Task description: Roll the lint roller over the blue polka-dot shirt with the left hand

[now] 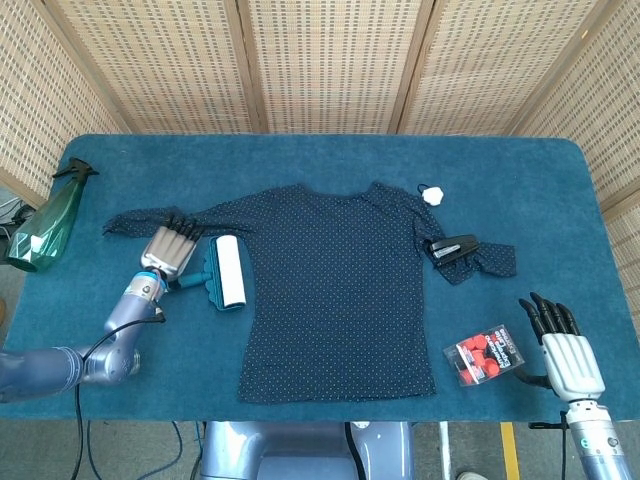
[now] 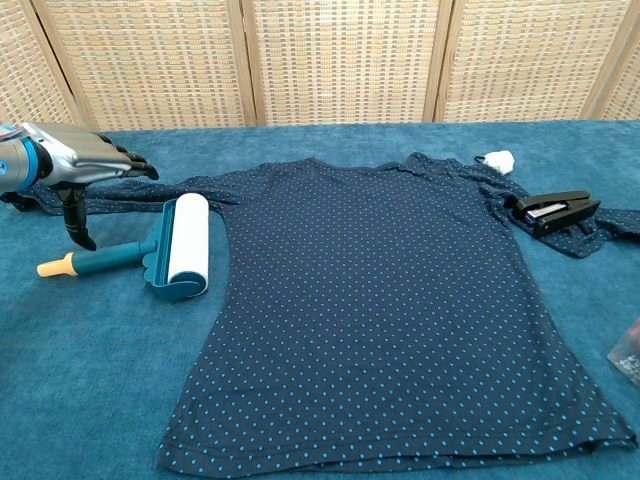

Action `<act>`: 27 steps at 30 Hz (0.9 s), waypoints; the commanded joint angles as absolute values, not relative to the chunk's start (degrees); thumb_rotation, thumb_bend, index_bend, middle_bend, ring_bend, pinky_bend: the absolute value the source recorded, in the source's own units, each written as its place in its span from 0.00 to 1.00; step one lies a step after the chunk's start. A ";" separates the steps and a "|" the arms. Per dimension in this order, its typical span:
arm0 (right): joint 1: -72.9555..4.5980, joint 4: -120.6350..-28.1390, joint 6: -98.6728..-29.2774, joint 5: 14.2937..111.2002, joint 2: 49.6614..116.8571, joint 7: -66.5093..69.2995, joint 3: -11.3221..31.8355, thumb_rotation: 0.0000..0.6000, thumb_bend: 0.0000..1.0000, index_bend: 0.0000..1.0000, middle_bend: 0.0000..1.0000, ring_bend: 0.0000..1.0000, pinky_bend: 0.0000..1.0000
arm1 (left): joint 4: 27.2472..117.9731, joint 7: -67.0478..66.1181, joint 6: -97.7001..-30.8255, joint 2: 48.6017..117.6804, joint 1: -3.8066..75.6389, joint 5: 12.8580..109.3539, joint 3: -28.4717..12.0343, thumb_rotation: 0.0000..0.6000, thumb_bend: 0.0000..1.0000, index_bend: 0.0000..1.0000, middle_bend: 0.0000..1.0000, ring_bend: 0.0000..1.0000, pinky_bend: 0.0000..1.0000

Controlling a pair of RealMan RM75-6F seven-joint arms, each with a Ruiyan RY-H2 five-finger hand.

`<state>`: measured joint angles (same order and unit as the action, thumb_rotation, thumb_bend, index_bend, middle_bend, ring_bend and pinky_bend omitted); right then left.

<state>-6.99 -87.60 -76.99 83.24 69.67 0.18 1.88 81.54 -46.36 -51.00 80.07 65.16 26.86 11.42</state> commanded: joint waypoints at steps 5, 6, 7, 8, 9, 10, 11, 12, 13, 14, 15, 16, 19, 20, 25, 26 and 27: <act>-6.93 -87.61 -77.14 83.27 69.39 0.63 1.91 1.00 0.10 0.00 0.00 0.00 0.00 | 84.59 -35.83 -58.71 78.27 58.14 37.11 8.01 1.00 0.07 0.00 0.00 0.00 0.00; -6.89 -87.59 -77.24 83.18 69.29 0.73 2.00 1.00 0.10 0.00 0.00 0.00 0.00 | 85.50 -33.51 -61.27 77.96 56.38 39.69 7.71 1.00 0.07 0.00 0.00 0.00 0.00; -6.81 -87.57 -77.55 82.99 69.13 0.91 2.25 1.00 0.10 0.00 0.00 0.00 0.00 | 87.40 -30.41 -66.54 77.34 53.34 43.52 7.86 1.00 0.07 0.00 0.00 0.00 0.00; -6.75 -87.58 -77.73 82.88 68.99 1.08 2.38 1.00 0.10 0.00 0.00 0.00 0.00 | 88.85 -27.30 -71.41 77.03 50.15 48.14 8.52 1.00 0.07 0.00 0.00 0.00 0.00; -6.71 -87.60 -77.86 82.83 68.91 1.15 2.46 1.00 0.10 0.00 0.00 0.00 0.00 | 89.34 -25.48 -73.91 76.93 48.25 50.75 8.89 1.00 0.07 0.00 0.00 0.00 0.00; -6.66 -87.63 -77.98 82.74 68.82 1.19 2.56 1.00 0.10 0.00 0.00 0.00 0.00 | 89.74 -23.98 -76.04 76.85 46.52 52.91 9.23 1.00 0.07 0.00 0.00 0.00 0.00; -6.64 -87.65 -78.03 82.68 68.78 1.20 2.61 1.00 0.10 0.00 0.00 0.00 0.00 | 89.81 -23.27 -77.15 76.86 45.56 54.13 9.39 1.00 0.07 0.00 0.00 0.00 0.00; -6.58 -87.73 -78.19 82.62 68.70 1.22 2.69 1.00 0.10 0.00 0.00 0.00 0.00 | 89.93 -22.34 -78.77 76.92 44.12 55.63 9.56 1.00 0.07 0.00 0.00 0.00 0.00; -6.52 -87.86 -78.40 82.61 68.60 1.23 2.78 1.00 0.10 0.00 0.00 0.00 0.00 | 90.06 -21.66 -80.45 76.98 42.62 57.06 9.85 1.00 0.07 0.00 0.00 0.00 0.00; -6.40 -87.98 -78.88 82.70 68.46 1.10 2.93 1.00 0.09 0.00 0.00 0.00 0.00 | 90.37 -20.91 -82.89 77.05 40.55 58.43 10.36 1.00 0.07 0.00 0.00 0.00 0.00; -6.27 -88.16 -79.35 82.78 68.33 0.91 3.05 1.00 0.09 0.00 0.00 0.00 0.00 | 90.38 -19.95 -85.27 77.32 38.33 60.07 10.71 1.00 0.07 0.00 0.00 0.00 0.00; -6.17 -88.33 -79.69 82.83 68.22 0.85 3.14 1.00 0.09 0.00 0.00 0.00 0.00 | 90.35 -18.92 -86.55 77.50 36.77 60.88 10.80 1.00 0.07 0.00 0.00 0.00 0.00; -5.89 -88.81 -80.60 82.81 67.85 0.75 3.50 1.00 0.09 0.00 0.00 0.00 0.00 | 90.15 -15.64 -89.26 77.50 32.23 63.20 11.28 1.00 0.07 0.00 0.00 0.00 0.00; -5.83 -88.95 -80.81 82.74 67.72 0.74 3.63 1.00 0.09 0.00 0.00 0.00 0.00 | 89.79 -15.26 -90.11 77.44 30.66 64.12 11.66 1.00 0.07 0.00 0.00 0.00 0.00; -5.59 -89.53 -81.62 82.81 67.21 0.79 3.98 1.00 0.09 0.00 0.00 0.00 0.00 | 88.40 -15.10 -92.51 77.44 25.60 67.79 13.14 1.00 0.07 0.00 0.00 0.00 0.00; -5.50 -89.61 -81.90 82.96 67.12 0.68 3.98 1.00 0.09 0.00 0.00 0.00 0.00 | 88.06 -14.95 -92.84 77.34 24.41 68.70 13.52 1.00 0.07 0.00 0.00 0.00 0.00; -5.43 -89.69 -82.04 83.10 67.08 0.64 3.93 1.00 0.09 0.00 0.00 0.00 0.00 | 87.87 -14.81 -93.27 77.29 23.53 69.35 13.62 1.00 0.07 0.00 0.00 0.00 0.00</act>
